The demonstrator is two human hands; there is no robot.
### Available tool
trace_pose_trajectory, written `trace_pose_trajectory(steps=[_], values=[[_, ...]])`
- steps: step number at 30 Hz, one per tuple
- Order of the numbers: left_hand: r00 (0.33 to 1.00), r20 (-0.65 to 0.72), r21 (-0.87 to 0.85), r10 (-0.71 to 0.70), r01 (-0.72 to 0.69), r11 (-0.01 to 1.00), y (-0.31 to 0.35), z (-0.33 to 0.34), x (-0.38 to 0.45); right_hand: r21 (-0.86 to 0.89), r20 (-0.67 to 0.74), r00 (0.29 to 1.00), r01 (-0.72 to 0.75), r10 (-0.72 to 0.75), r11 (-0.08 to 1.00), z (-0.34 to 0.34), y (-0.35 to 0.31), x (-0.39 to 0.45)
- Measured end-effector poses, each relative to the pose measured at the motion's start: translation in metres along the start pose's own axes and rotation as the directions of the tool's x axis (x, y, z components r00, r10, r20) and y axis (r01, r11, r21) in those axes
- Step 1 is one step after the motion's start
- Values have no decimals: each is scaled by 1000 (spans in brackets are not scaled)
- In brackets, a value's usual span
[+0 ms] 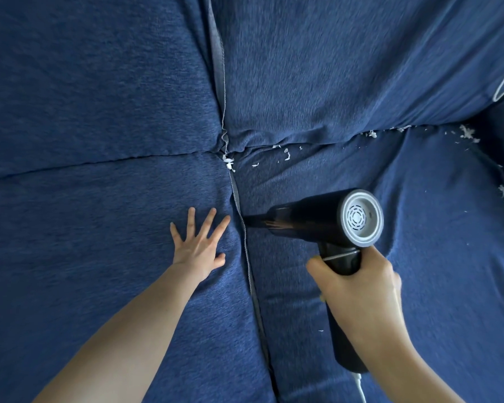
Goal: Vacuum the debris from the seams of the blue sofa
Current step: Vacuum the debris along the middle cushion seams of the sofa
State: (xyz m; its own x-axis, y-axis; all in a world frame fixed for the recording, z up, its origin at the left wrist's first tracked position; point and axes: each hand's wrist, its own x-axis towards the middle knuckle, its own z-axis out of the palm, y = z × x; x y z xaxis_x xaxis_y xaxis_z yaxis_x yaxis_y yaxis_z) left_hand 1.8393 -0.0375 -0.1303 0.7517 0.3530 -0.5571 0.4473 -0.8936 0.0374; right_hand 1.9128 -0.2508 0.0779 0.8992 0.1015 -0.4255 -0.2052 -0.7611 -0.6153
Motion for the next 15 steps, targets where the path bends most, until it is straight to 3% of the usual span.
trace_pose_trajectory(steps=[15], values=[[994,-108,20,8,-6,1000,-15,-8,40,50,-30,998,58,-56,997,41,-42,53]])
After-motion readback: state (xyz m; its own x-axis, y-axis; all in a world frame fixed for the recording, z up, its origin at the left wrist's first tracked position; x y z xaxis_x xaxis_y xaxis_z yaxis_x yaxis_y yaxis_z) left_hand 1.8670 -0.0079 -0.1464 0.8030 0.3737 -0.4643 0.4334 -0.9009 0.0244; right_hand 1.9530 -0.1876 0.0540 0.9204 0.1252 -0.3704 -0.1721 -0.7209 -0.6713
